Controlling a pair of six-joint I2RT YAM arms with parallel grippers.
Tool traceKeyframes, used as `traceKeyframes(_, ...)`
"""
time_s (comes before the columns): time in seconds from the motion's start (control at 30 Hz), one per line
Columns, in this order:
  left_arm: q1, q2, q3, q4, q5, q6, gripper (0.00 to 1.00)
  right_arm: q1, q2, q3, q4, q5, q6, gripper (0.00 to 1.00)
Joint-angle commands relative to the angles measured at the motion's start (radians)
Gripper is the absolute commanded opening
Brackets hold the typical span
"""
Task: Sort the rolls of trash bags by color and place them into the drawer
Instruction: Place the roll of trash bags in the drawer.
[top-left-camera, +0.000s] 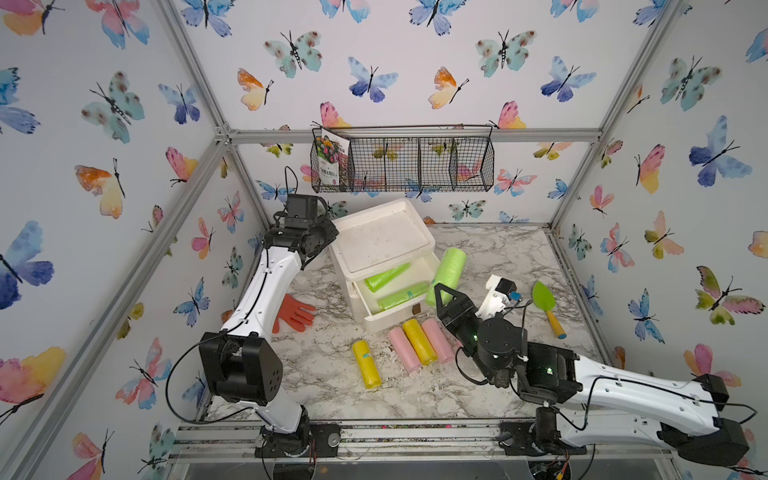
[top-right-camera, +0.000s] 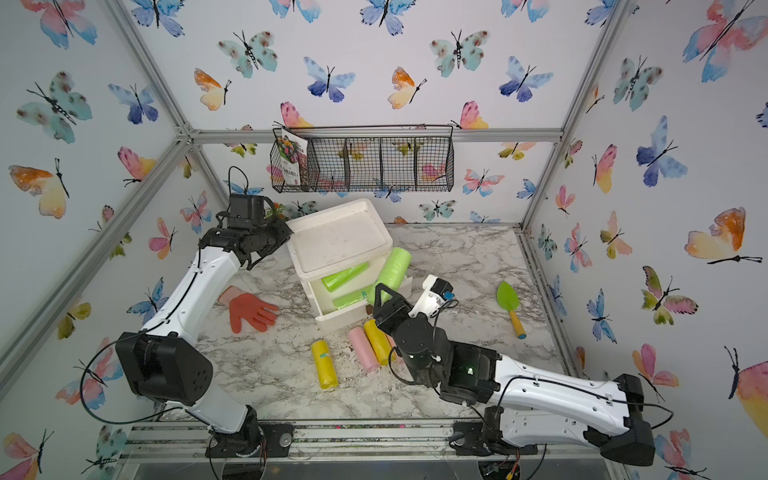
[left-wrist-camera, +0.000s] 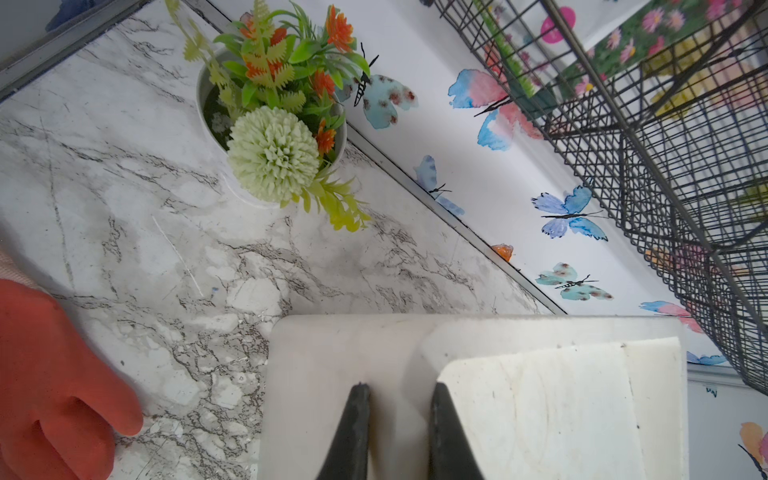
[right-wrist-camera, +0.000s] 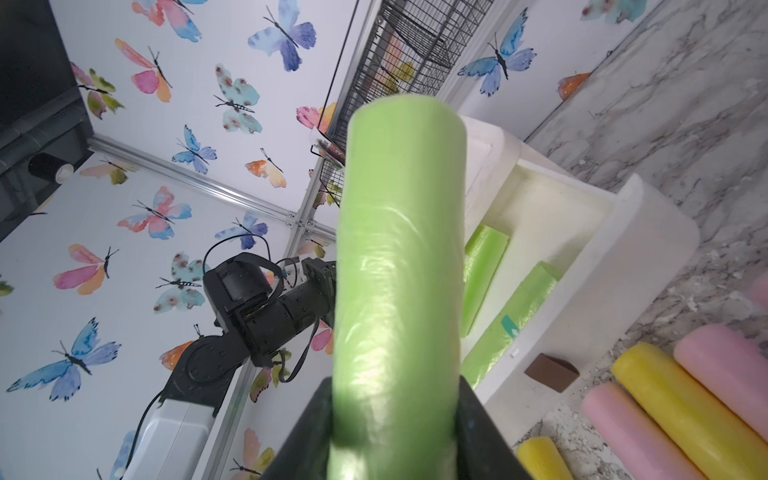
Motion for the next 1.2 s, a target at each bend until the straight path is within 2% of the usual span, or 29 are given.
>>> traceKeyframes(0.0, -0.024, 0.040, -0.048, -0.051, 0.145, -0.068, 0.00, -0.067, 0.051, -0.020, 0.094, -0.094, 0.157, 0.41)
traceKeyframes(0.23, -0.024, 0.035, -0.051, -0.052, 0.146, -0.049, 0.00, -0.142, 0.159, 0.008, 0.191, -0.188, 0.210, 0.43)
traceKeyframes(0.33, -0.024, 0.038, -0.051, -0.051, 0.152, -0.046, 0.00, -0.167, 0.201, 0.042, 0.175, -0.214, 0.244, 0.43)
traceKeyframes(0.77, -0.024, 0.056, -0.041, -0.042, 0.166, -0.043, 0.00, -0.184, 0.337, 0.116, 0.149, -0.281, 0.357, 0.51)
traceKeyframes(0.9, -0.024, 0.061, -0.030, -0.046, 0.164, -0.038, 0.00, -0.190, 0.335, 0.106, 0.151, -0.279, 0.363, 0.55)
traceKeyframes(1.07, -0.024, 0.067, -0.030, -0.043, 0.171, -0.042, 0.00, -0.198, 0.347, 0.107, 0.158, -0.308, 0.364, 0.67)
traceKeyframes(1.17, -0.025, 0.066, -0.031, -0.044, 0.171, -0.043, 0.00, -0.204, 0.354, 0.113, 0.159, -0.329, 0.355, 0.69)
